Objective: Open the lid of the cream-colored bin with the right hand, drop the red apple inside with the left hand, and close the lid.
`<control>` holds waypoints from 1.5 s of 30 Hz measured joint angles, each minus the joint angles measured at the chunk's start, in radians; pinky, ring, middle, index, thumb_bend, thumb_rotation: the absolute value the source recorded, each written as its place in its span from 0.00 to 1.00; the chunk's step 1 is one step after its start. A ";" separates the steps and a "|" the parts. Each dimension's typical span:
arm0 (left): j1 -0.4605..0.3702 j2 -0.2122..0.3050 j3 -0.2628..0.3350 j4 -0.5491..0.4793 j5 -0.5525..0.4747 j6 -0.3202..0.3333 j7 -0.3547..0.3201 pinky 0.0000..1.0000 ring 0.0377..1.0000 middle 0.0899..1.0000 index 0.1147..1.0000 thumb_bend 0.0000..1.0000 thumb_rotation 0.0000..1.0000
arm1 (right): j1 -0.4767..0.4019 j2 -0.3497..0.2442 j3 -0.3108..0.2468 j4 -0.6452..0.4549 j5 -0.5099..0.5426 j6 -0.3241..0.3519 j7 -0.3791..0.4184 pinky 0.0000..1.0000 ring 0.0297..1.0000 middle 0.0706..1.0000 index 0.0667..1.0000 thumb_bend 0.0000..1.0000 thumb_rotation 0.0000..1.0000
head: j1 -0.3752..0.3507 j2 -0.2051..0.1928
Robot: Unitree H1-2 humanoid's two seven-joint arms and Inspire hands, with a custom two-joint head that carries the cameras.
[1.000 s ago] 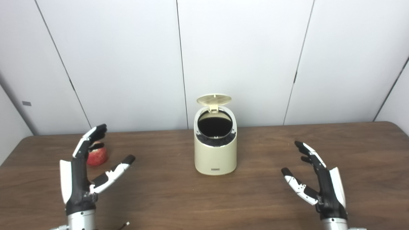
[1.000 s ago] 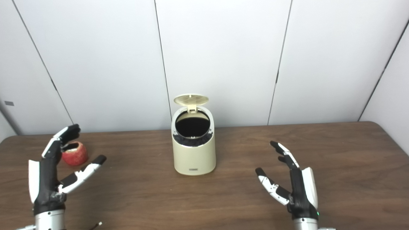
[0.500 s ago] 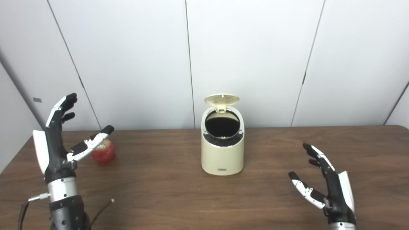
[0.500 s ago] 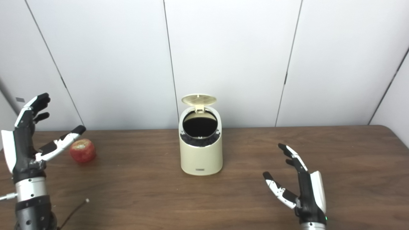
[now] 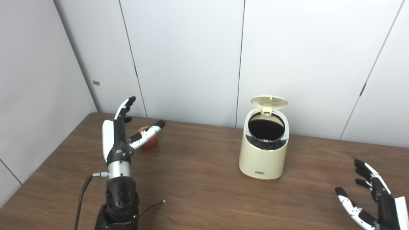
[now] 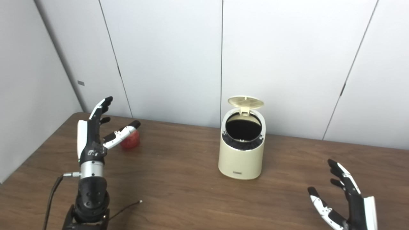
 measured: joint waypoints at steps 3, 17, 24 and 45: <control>-0.005 -0.002 -0.011 0.015 0.018 0.020 0.011 0.78 0.89 0.90 0.90 1.00 0.42 | 0.017 -0.005 -0.007 -0.021 -0.003 0.005 0.010 0.51 0.69 0.77 0.77 0.17 0.44 | 0.054 -0.006; -0.069 0.005 -0.072 0.194 0.142 0.066 0.137 0.65 0.82 0.90 0.90 1.00 0.39 | 0.012 -0.044 -0.045 0.007 0.068 0.032 0.060 0.52 0.71 0.74 0.71 0.38 0.82 | 0.219 -0.049; -0.081 0.011 -0.096 0.265 0.171 0.064 0.192 0.61 0.80 0.89 0.90 1.00 0.40 | -0.005 -0.063 -0.054 0.038 0.090 0.031 0.074 0.49 0.69 0.73 0.70 0.41 0.82 | 0.241 -0.061; -0.106 0.046 -0.104 0.318 0.196 0.069 0.296 0.68 0.85 0.91 0.90 1.00 0.44 | -0.010 -0.066 -0.053 0.044 0.079 0.031 0.076 0.45 0.67 0.71 0.69 0.45 0.86 | 0.230 -0.069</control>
